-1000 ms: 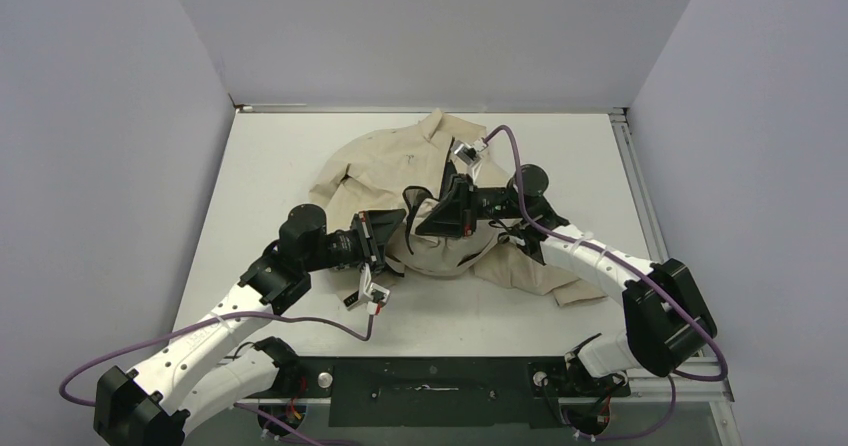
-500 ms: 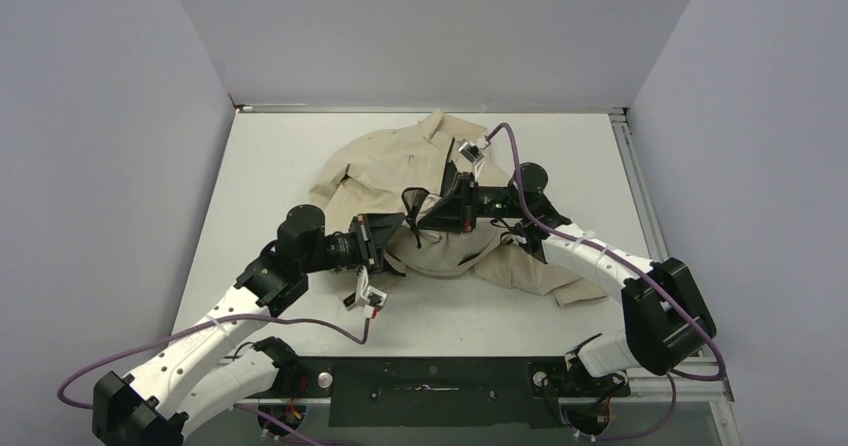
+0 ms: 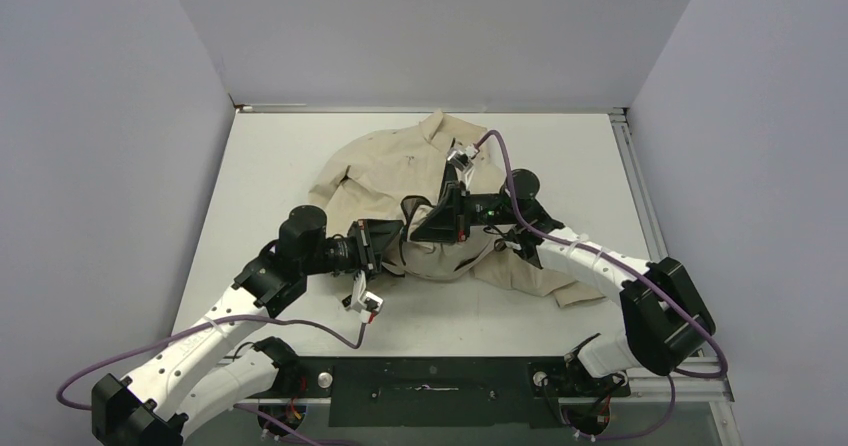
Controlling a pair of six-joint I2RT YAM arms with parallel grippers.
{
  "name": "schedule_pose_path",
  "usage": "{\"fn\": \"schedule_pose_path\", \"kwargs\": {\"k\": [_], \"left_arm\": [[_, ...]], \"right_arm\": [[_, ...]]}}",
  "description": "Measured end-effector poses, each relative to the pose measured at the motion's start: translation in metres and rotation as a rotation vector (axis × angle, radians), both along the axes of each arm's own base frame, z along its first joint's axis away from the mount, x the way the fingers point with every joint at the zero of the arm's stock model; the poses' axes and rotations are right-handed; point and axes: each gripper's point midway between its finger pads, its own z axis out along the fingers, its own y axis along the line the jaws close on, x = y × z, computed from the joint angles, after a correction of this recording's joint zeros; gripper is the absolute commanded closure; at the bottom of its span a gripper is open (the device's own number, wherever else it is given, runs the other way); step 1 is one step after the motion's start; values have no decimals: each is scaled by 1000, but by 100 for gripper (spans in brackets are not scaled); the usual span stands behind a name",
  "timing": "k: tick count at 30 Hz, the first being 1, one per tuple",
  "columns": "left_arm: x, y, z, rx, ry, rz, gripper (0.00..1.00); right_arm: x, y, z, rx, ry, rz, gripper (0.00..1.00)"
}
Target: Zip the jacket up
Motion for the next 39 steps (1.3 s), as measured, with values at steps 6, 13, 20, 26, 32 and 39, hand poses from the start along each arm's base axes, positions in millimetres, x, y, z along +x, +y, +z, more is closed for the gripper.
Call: {"fn": "schedule_pose_path", "kwargs": {"k": [6,13,20,26,32,39], "left_arm": [[-1,1,-4,12,7,-3,100],[-3,1,-4,31,-5,-15,100],[-5,2,-9,60,-9,-27,100],[-8,3,-14,78,1,-33,100],[-9,2,-14,83,-8,-44,100],[-9,2,-14,84,-8,-44,100]], "right_arm": [[4,-4,-7,-38,37,-30,95],[9,-4,-11,-56,117,-67,95],[5,-2,-16,-78,163,-62,95],[5,-7,-31,-148,225,-95,95],[1,-8,-31,-162,231,-95,95],[-1,-8,-29,-161,242,-90,95]]}}
